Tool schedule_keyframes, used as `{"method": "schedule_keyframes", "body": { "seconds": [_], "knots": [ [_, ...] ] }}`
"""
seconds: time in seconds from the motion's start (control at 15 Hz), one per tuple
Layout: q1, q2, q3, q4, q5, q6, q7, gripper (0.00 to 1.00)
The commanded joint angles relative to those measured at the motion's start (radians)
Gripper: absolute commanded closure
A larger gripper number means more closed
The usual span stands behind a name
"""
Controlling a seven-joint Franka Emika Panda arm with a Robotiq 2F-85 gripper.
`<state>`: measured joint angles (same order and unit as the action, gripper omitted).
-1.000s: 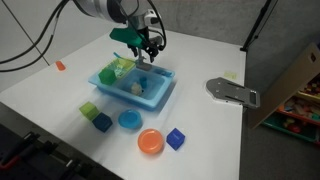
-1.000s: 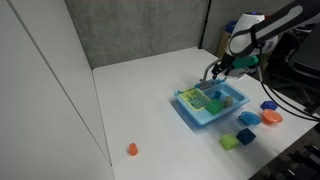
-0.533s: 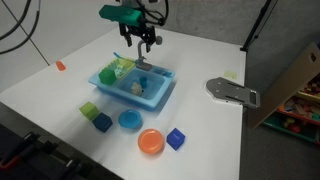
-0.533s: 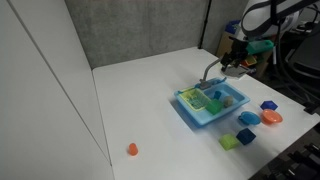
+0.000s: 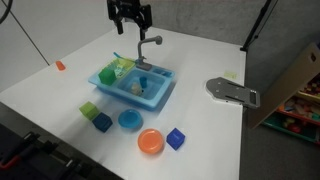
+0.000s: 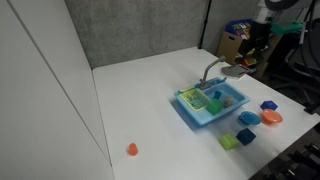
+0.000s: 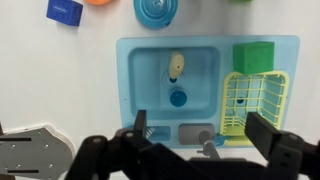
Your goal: Put the blue cup in the sink
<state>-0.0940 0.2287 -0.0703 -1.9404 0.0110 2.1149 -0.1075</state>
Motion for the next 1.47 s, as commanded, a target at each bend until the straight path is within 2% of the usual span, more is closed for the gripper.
{"method": "schedule_keyframes", "body": {
  "seconds": [0.0,0.8,1.0,1.4],
  "knots": [
    [-0.006,-0.128,-0.004,-0.069,-0.018,-0.074,-0.037,0.00],
    [0.020,-0.409,-0.001,-0.148,-0.024,-0.289,-0.074,0.00],
    [0.031,-0.442,0.003,-0.151,-0.027,-0.303,-0.070,0.00],
    [0.034,-0.413,-0.002,-0.133,-0.010,-0.298,-0.064,0.00]
  ]
}}
